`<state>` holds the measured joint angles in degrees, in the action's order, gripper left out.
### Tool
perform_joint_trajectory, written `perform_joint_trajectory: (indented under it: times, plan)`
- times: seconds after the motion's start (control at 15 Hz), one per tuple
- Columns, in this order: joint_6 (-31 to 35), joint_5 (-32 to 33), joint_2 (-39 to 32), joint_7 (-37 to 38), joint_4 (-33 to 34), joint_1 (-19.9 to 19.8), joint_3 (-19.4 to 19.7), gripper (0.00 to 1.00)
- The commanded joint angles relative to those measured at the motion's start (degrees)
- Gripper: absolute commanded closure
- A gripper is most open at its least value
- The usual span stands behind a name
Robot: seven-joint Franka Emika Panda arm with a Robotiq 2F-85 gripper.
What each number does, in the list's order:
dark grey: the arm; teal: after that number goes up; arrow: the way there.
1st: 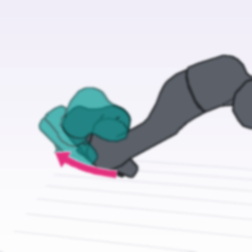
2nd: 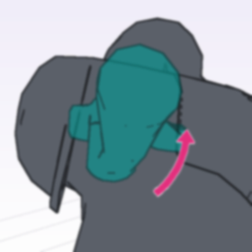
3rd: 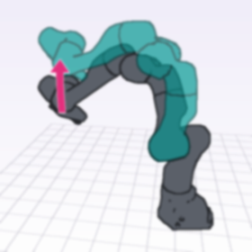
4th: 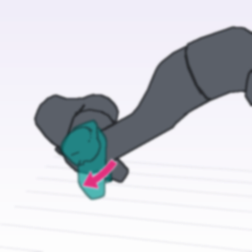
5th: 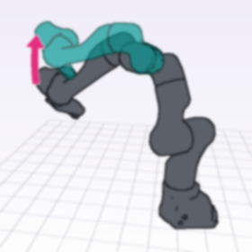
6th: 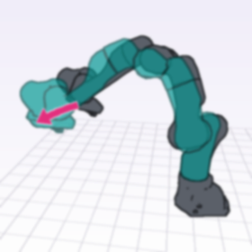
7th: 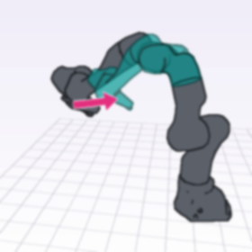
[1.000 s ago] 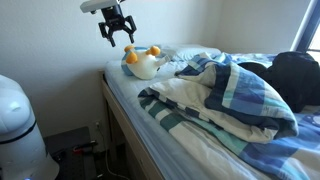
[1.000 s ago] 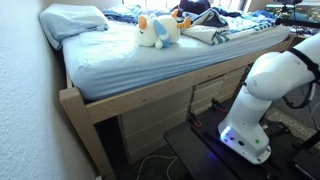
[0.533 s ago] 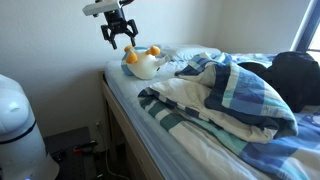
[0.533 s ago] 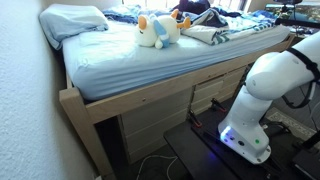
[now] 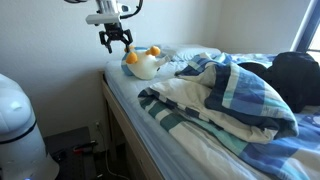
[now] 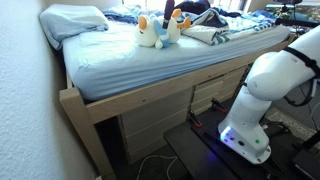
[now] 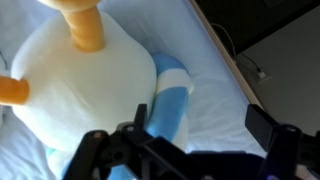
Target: Uncover the plushy, put it at the head of the bed, and then cover the blanket
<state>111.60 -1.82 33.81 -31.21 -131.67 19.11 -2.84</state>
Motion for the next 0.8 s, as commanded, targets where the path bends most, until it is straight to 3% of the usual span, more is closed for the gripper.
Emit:
perform_joint_trajectory:
  times: [0.0,0.47,0.73]
  plan:
    - [2.92,-0.31,-2.74,2.16,1.0,-0.08,-2.14,0.0]
    - [15.0,6.89,-4.06,14.46,-1.71,-3.14,-7.72,0.0]
    - [16.49,12.62,-4.71,21.63,-2.68,-4.82,-10.85,0.0]
